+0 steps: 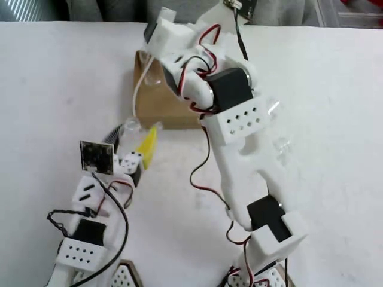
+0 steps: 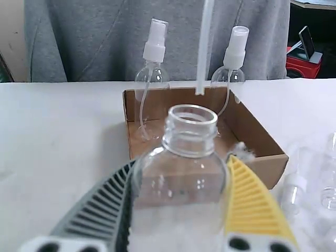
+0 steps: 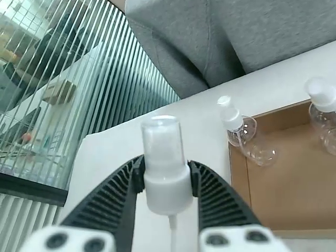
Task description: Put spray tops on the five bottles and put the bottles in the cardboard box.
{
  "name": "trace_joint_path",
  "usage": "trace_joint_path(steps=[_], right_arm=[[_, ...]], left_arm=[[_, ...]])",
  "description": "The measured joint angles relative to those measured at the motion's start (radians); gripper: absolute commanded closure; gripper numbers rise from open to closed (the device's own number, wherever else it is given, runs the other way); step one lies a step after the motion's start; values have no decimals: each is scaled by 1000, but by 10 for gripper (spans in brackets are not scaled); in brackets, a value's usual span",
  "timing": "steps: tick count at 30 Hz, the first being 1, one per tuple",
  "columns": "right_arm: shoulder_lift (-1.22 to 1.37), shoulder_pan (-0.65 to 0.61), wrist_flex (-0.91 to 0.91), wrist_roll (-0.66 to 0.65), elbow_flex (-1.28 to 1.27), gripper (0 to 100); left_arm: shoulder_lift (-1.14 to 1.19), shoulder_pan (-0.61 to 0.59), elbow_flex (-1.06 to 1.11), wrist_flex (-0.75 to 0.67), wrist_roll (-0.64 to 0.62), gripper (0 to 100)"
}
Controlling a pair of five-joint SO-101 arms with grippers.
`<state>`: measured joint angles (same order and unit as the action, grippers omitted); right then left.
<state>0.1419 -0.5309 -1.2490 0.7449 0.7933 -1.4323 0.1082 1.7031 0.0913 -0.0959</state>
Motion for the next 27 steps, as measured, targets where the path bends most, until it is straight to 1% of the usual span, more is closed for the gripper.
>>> trace_joint_path(steps=[6,16,27], right_arm=[[0,-5,-3,0,0,981],[0,-66,-25,0,2,981],[0,-64,-55,0,0,981]], left_arm=[[0,0,0,0,0,980],[0,0,0,0,0,980],[0,0,0,0,0,980]])
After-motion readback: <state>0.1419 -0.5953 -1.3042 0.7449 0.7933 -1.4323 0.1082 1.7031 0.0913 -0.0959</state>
